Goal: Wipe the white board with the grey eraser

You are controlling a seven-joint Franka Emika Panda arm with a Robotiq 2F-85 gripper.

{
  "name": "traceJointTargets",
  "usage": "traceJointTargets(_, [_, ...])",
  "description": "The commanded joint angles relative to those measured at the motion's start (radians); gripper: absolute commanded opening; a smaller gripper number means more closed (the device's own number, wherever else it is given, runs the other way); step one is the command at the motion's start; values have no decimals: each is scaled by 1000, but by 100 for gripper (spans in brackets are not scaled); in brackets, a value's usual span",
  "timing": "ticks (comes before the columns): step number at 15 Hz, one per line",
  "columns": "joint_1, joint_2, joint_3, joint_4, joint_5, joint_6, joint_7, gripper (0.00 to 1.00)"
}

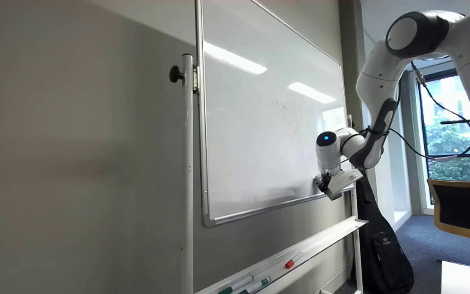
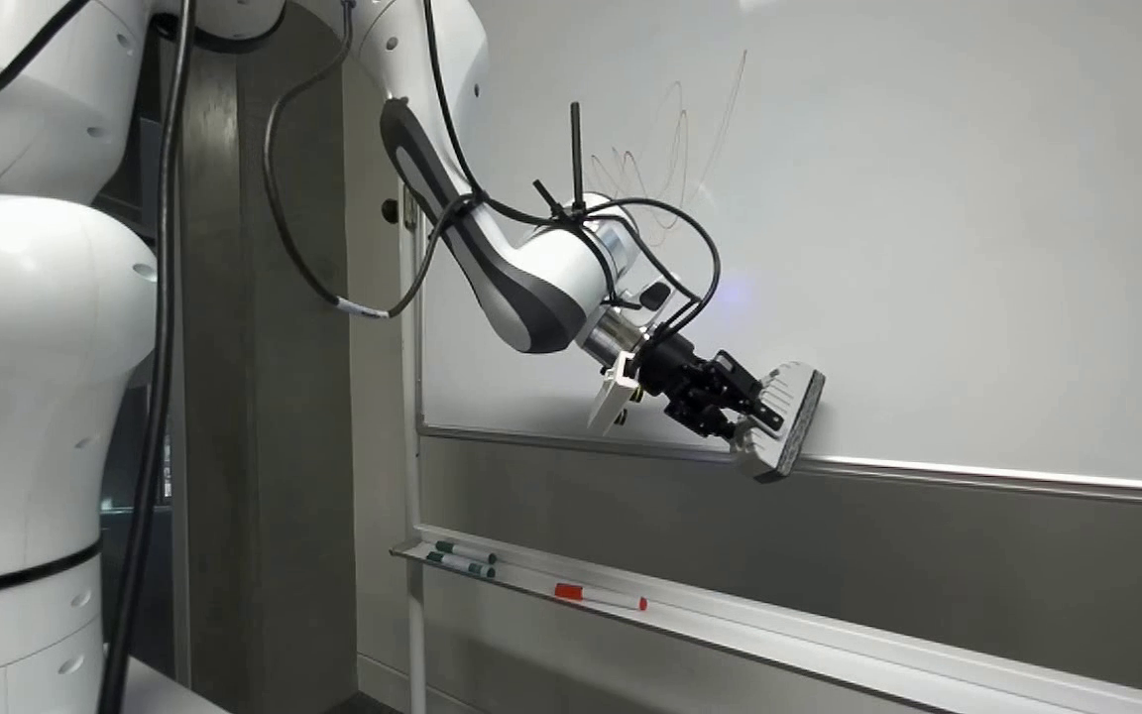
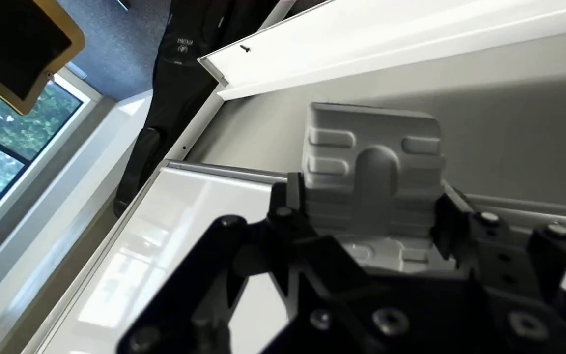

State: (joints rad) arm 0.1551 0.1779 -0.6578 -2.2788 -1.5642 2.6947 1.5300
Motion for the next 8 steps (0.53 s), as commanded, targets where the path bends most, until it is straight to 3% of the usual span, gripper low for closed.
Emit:
traceJointTargets(1, [9, -45, -7, -41, -96, 20, 156, 38])
traceJointTargets(5, [2, -103, -16, -61, -282, 115, 315, 38])
traceJointTargets(8, [7, -185, -8, -74, -465, 118, 447, 38])
